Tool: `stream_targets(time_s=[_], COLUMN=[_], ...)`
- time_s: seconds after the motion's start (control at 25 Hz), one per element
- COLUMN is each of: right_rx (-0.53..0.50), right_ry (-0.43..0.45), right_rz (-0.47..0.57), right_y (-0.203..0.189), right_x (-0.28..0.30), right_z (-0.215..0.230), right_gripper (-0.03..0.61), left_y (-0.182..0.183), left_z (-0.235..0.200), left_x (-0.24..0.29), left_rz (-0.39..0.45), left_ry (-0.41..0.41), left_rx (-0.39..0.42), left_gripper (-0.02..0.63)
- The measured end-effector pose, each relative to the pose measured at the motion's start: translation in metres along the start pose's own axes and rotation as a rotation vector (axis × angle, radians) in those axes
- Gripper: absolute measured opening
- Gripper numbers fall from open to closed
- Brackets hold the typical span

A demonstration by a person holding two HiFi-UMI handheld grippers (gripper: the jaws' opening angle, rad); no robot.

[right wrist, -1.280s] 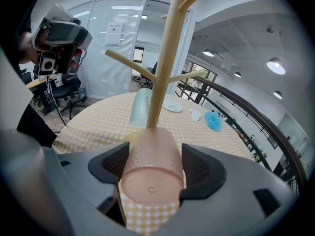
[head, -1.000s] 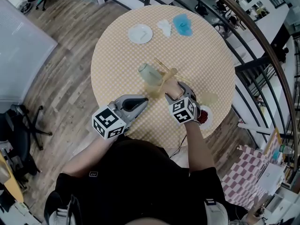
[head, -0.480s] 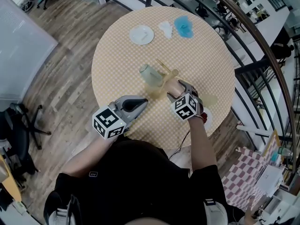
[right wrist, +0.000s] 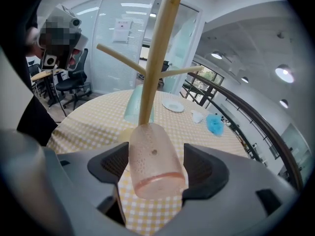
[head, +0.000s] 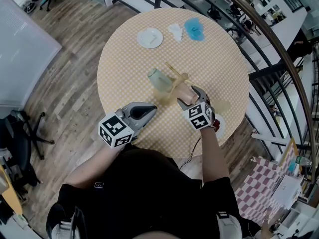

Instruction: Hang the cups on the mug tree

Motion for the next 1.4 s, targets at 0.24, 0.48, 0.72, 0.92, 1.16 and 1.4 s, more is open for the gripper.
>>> stream_targets(time_s=[0.24, 0.48, 0.72, 0.92, 1.16, 1.4], right_rx=[0.037, 0.062, 0.119, 0.156, 0.203, 0.248], right_ry=[-0.032, -0.084, -0.097, -0.110, -0.086, -0.053], right_rz=[0.054, 0.138, 0.197, 0.253, 0.388, 0.489], right_y=[0.002, 0.008, 0.007, 0.014, 0.026, 0.062], right_x=[-0.013, -0.034, -0.056, -0.076, -0.112, -0.153], right_z=[-0.001, 0.001, -0.012, -0.020, -0.033, -0.075], right_gripper=[0.350, 0.350, 0.350, 0.350, 0.348, 0.303], left_y=[-0.002, -0.002, -0.005, 0.000, 0.005, 0.001], left_z=[0.006, 0.014, 0.024, 0.028, 0.046, 0.058], left_x=[0.002, 0.003, 0.003, -0.002, -0.013, -0.033], left_rz=[-0.004, -0.008, -0.006, 0.009, 0.049, 0.099], left_ry=[-0.012, -0.019, -0.024, -0.011, 0.005, 0.025], left_rx=[0.005, 0.012, 0.020, 0.029, 0.050, 0.001], left_gripper=[0.006, 0.006, 0.006, 0.006, 0.006, 0.006])
Point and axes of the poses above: the fingertips, and each gripper's own axes: x forward along the fingers, z to its right, y out of its top, the point moved 9 cm from there along -x, backward along the fingers, and after that the axes turned 15 degrees about z, right-handed, at the moved point
